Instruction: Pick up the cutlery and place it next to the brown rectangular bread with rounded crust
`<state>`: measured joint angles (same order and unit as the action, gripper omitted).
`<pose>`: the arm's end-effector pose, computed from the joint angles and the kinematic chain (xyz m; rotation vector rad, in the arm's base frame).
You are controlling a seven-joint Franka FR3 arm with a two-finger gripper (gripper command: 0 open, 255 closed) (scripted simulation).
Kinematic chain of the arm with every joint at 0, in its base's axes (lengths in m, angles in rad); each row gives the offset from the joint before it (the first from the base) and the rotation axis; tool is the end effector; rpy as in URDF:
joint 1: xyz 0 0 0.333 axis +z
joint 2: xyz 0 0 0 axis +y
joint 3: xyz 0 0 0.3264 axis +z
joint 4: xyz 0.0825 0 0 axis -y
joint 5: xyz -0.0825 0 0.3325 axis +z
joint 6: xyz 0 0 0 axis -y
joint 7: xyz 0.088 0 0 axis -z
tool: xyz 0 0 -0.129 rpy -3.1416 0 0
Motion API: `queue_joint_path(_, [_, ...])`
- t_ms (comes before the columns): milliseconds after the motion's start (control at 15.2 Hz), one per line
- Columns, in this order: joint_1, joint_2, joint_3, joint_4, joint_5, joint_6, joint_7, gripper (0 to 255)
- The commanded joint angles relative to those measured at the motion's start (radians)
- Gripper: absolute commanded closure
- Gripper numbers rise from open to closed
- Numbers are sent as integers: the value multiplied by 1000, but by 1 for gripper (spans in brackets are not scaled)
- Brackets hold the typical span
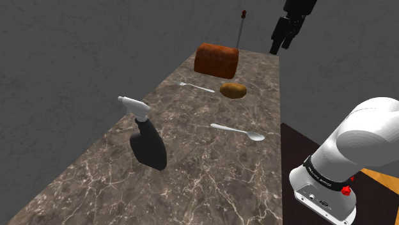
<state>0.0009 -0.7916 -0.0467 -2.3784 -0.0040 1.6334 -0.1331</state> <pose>0.2532 -0.0166 0.5732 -3.1114 -0.1566 -0.0753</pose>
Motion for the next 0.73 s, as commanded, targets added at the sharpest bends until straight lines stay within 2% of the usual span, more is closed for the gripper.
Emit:
queue_joint_path(0, [0, 0, 0, 0, 0, 0, 0, 0])
queue_joint_path(660, [108, -128, 88, -354, 129, 302, 24, 0])
